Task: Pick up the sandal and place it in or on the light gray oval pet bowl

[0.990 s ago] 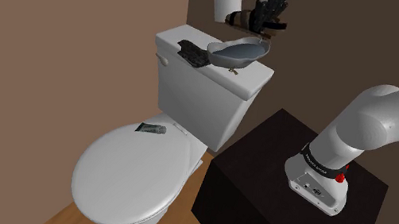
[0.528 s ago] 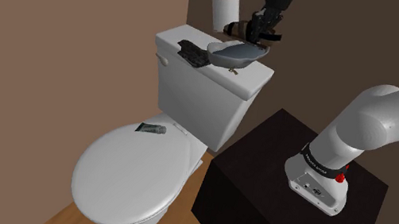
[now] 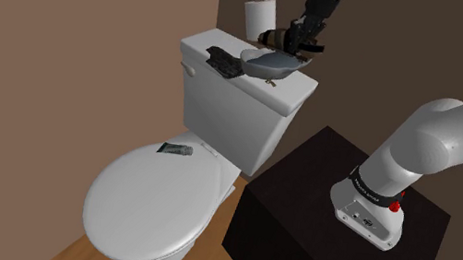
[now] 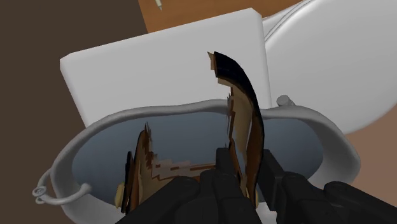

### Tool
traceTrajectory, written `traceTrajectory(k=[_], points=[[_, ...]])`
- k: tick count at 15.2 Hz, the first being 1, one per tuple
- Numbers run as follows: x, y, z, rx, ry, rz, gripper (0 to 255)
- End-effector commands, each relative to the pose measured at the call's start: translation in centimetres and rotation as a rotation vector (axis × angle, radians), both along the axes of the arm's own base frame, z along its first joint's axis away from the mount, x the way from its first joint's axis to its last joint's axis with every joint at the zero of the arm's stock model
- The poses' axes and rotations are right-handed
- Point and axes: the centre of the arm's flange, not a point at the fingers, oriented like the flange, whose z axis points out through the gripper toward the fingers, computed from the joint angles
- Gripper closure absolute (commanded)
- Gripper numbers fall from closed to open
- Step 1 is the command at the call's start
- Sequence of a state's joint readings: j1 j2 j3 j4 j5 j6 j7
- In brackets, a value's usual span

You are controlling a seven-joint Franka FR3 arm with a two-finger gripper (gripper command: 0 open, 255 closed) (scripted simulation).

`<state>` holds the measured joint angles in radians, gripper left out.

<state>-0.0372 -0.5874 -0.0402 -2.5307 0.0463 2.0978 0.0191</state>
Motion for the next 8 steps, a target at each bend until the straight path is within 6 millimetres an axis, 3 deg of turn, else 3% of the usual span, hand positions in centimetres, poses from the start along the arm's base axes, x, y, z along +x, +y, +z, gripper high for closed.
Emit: traceTrajectory(k=[1, 2, 7, 8], points=[[0.0, 0.0, 0.0, 0.0, -0.002, 0.0, 255], [0.0, 0.0, 0.0, 0.0, -0.002, 0.0, 0], [0.0, 0.0, 0.0, 0.0, -0.002, 0.0, 0], [-0.2, -0.1, 1.3, 0.0, -0.002, 0.0, 0]])
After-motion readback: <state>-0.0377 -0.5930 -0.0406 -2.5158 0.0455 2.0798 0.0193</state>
